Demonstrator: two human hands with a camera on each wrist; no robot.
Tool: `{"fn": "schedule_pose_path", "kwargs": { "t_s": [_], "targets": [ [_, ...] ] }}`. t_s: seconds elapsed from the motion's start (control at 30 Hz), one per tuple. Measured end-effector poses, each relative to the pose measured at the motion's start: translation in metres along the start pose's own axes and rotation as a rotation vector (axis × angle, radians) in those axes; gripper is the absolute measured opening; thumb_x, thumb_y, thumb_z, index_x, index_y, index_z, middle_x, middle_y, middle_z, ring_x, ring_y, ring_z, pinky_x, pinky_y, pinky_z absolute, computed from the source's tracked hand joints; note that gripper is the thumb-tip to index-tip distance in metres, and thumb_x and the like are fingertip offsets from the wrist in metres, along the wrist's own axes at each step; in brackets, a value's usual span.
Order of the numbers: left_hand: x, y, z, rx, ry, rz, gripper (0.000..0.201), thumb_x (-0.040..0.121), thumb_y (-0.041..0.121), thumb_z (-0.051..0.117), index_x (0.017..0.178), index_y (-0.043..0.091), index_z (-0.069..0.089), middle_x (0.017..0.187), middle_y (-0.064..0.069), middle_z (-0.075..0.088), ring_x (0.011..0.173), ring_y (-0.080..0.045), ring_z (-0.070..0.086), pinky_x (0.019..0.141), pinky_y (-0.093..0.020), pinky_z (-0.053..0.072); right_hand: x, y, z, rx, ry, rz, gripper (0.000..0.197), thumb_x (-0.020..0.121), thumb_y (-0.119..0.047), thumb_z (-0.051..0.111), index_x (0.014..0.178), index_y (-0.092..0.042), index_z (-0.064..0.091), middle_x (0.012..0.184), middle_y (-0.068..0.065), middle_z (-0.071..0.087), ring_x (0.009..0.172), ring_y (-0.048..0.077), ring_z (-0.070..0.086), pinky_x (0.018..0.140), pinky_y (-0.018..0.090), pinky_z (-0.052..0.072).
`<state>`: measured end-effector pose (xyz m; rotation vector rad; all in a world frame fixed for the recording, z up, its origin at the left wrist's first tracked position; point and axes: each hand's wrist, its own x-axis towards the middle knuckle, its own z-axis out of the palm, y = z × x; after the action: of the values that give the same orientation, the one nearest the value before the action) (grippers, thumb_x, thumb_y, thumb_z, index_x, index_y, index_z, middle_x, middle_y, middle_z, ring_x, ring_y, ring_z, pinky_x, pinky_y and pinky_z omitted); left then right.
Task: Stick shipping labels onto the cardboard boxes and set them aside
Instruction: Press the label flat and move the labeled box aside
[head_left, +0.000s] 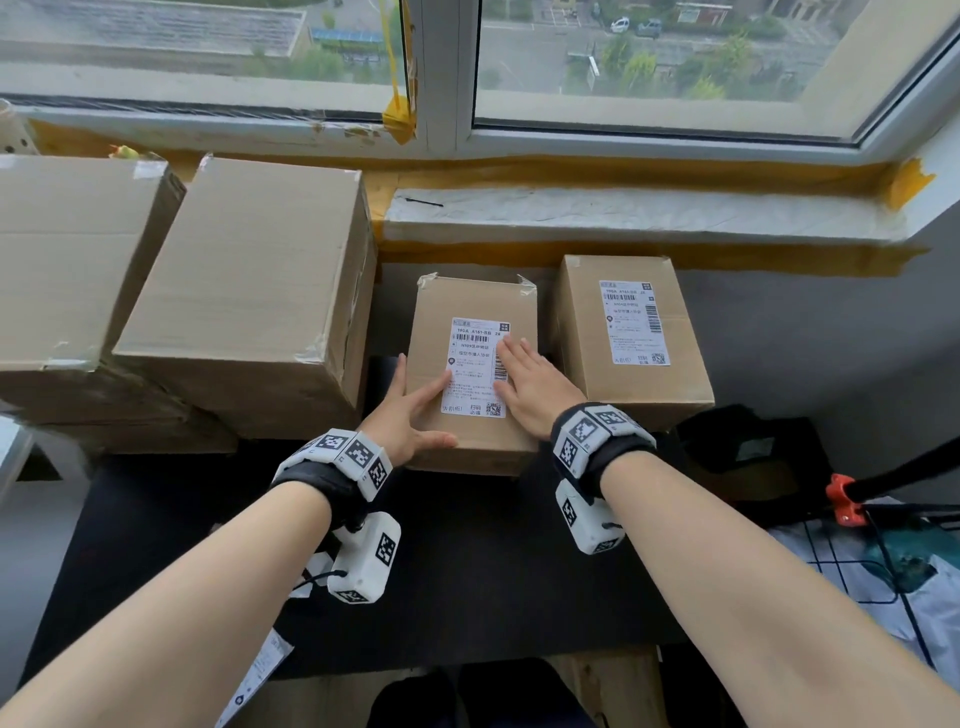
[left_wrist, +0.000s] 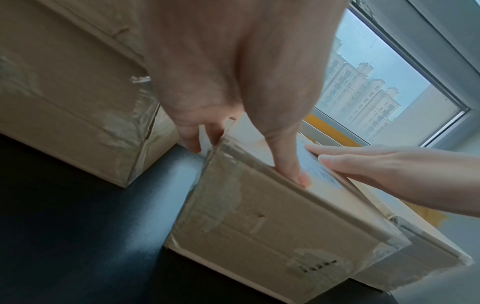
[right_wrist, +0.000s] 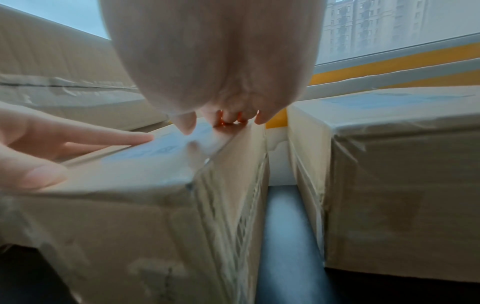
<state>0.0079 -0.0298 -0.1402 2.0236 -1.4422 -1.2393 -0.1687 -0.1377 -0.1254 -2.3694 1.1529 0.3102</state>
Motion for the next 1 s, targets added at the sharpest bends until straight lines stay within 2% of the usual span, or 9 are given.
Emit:
{"fn": "schedule_pose_path", "kwargs": {
  "t_s": [0.17,0.33,0.43,0.6,0.7,0.77,0.83,0.9,1.0],
  "targets": [
    [0.003,0.0,0.0,-0.015,0.007,-0.023,0.085,0.075,0.023,0.076,0.143,0.043,0.028,0.156,0.005,-0.023,0.146,-0.015,0.006,0.115,-0.026,0.015,0.018,0.003,-0.014,-0.042,-0.014,0.009,0.063,0.101,-0.036,0.029,0.151,-0.013,-0.002,0.16,0.003,-0.007,0.148,0.018,-0.004,0.121,0.035,0.004],
    [0.003,0.0,0.001,-0.021,0.028,-0.035,0.086,0.073,0.022,0.078,0.142,0.041,0.031,0.157,0.006,-0.02,0.145,-0.014,0.009,0.114,-0.023,0.015,0.031,-0.014,-0.016,-0.102,-0.062,-0.008,0.056,0.1,-0.04,0.029,0.149,-0.037,0.003,0.159,-0.004,-0.011,0.147,0.021,-0.009,0.118,0.05,-0.003],
    [0.003,0.0,0.0,-0.03,0.031,-0.054,0.086,0.071,0.023,0.079,0.141,0.043,0.032,0.157,0.007,-0.019,0.145,-0.014,0.01,0.114,-0.024,0.015,0.03,-0.01,-0.012,-0.074,-0.053,-0.042,0.06,0.097,-0.048,0.034,0.148,-0.043,0.003,0.159,-0.005,-0.013,0.147,0.02,-0.012,0.117,0.051,-0.008],
    [0.002,0.002,-0.002,-0.013,0.036,-0.072,0.084,0.07,0.026,0.08,0.138,0.045,0.035,0.158,0.007,-0.015,0.146,-0.016,0.009,0.116,-0.028,0.015,0.017,0.009,-0.006,-0.009,-0.04,-0.093,0.075,0.09,-0.054,0.047,0.149,-0.039,0.002,0.159,-0.004,-0.015,0.146,0.018,-0.017,0.118,0.044,-0.007],
    [0.003,0.007,-0.002,0.037,0.101,-0.088,0.068,0.077,0.035,0.073,0.135,0.046,0.04,0.159,0.006,-0.008,0.145,-0.018,0.017,0.117,-0.031,0.018,0.009,0.013,-0.001,0.065,-0.025,-0.088,0.082,0.088,-0.052,0.053,0.15,-0.036,0.002,0.158,-0.003,-0.017,0.145,0.017,-0.018,0.118,0.042,-0.004],
    [0.004,0.01,-0.001,0.056,0.131,-0.101,0.058,0.083,0.035,0.067,0.135,0.045,0.041,0.159,0.004,-0.005,0.144,-0.021,0.02,0.117,-0.034,0.02,0.003,0.016,0.004,0.159,0.009,-0.066,0.091,0.085,-0.049,0.059,0.15,-0.031,-0.002,0.158,-0.002,-0.017,0.145,0.017,-0.017,0.12,0.041,-0.001],
    [0.004,0.012,0.001,0.085,0.142,-0.102,0.054,0.086,0.035,0.063,0.135,0.044,0.041,0.159,0.002,-0.004,0.143,-0.023,0.022,0.116,-0.035,0.022,-0.005,0.017,0.01,0.33,0.061,-0.008,0.103,0.081,-0.043,0.067,0.151,-0.025,-0.006,0.159,-0.003,-0.015,0.147,0.016,-0.012,0.121,0.04,0.003],
    [0.003,0.014,0.002,0.107,0.145,-0.107,0.053,0.088,0.036,0.061,0.136,0.045,0.04,0.159,0.002,-0.003,0.143,-0.024,0.022,0.115,-0.035,0.025,-0.015,0.018,0.016,0.519,0.122,0.082,0.108,0.078,-0.037,0.073,0.151,-0.022,-0.007,0.16,-0.005,-0.007,0.147,0.015,0.004,0.12,0.04,0.013],
    [-0.003,0.016,0.005,0.102,0.155,-0.113,0.053,0.09,0.037,0.057,0.138,0.046,0.035,0.16,0.0,0.001,0.142,-0.025,0.024,0.114,-0.037,0.028,-0.035,0.017,0.025,0.651,0.182,0.225,0.097,0.08,-0.032,0.072,0.151,-0.019,0.007,0.157,0.003,0.021,0.141,0.022,0.029,0.115,0.041,0.028]
  ]
}}
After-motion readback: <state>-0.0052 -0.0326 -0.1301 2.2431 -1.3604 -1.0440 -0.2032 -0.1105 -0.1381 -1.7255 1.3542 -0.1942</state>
